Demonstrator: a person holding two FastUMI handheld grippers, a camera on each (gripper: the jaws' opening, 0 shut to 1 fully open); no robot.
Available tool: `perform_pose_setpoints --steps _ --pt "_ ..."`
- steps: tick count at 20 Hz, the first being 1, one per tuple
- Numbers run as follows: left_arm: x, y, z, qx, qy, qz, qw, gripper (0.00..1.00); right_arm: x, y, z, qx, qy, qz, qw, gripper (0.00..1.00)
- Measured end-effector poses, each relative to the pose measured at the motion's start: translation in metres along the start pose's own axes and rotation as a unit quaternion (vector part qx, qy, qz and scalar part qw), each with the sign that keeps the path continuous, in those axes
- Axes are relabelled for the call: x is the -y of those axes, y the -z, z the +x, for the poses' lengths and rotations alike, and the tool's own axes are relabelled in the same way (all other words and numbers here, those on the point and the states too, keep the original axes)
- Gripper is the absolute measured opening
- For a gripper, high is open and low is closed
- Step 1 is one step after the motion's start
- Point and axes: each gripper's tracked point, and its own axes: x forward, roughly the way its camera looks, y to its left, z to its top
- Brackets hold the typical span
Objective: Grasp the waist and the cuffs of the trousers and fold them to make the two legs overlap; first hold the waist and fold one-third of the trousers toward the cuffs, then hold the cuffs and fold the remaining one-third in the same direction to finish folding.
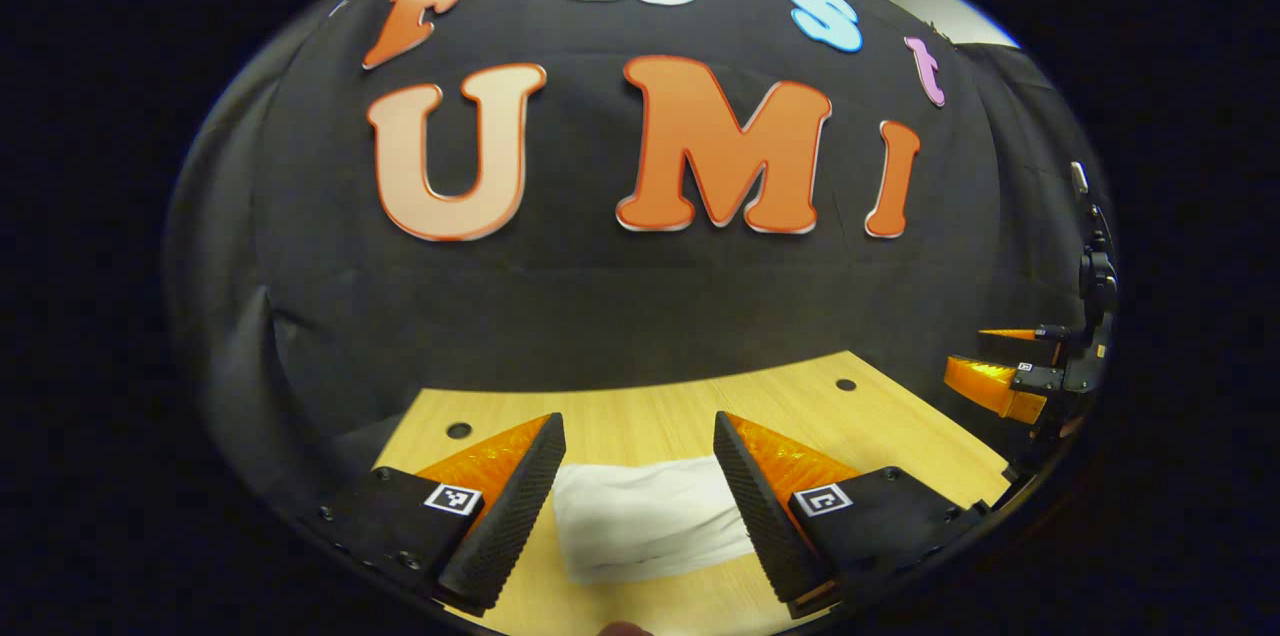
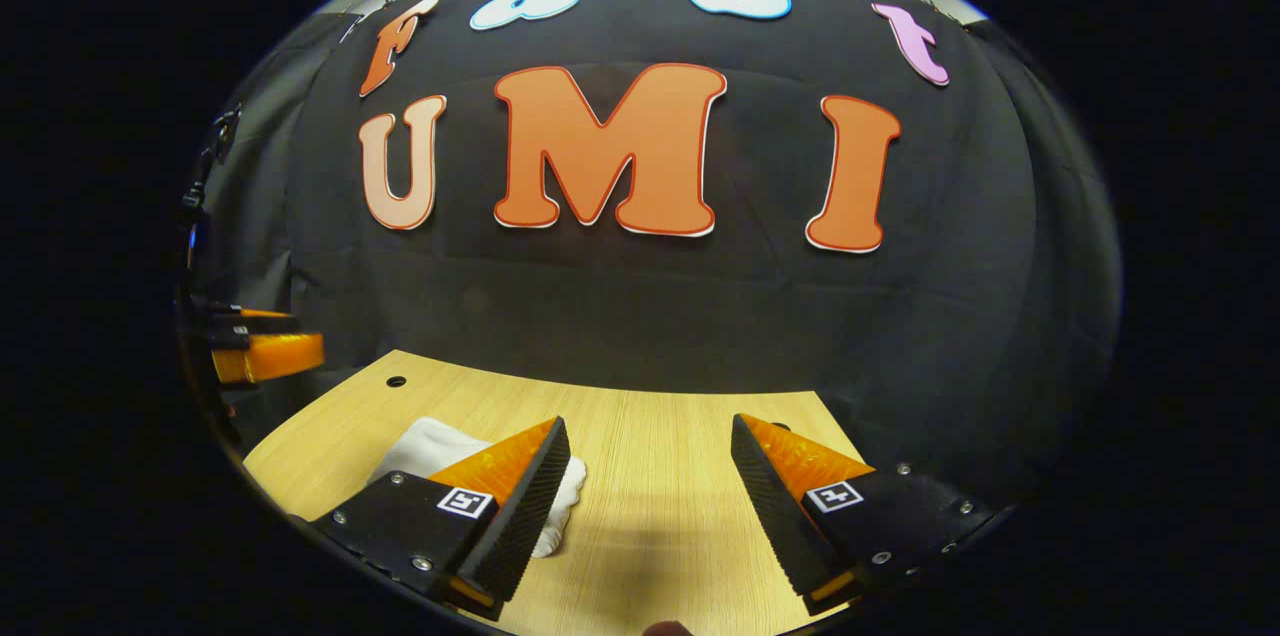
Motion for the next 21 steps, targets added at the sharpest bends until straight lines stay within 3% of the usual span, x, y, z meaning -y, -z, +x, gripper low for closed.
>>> perform_pose_setpoints --steps 6,9,15,21 --pt "0.008 -0.002 -0.006 0.094 -0.041 0.028 0.994 0.98 -0.035 -0.038 -0.021 0.048 -0.004 0.019 0.999 0.98" --pt "0.007 -0.005 -0.010 0.128 -0.035 0.019 0.991 0.96 -0.052 -0.061 -0.031 0.090 -0.007 0.021 0.996 0.98" --pt "0.015 -0.022 -0.037 0.192 -0.020 0.018 0.981 0.97 -0.071 -0.074 -0.039 0.110 -0.012 0.011 0.994 0.98" --pt "0.037 -0.025 -0.046 0.204 -0.017 0.035 0.978 0.99 -0.082 -0.079 -0.035 0.112 -0.028 0.017 0.993 0.98"
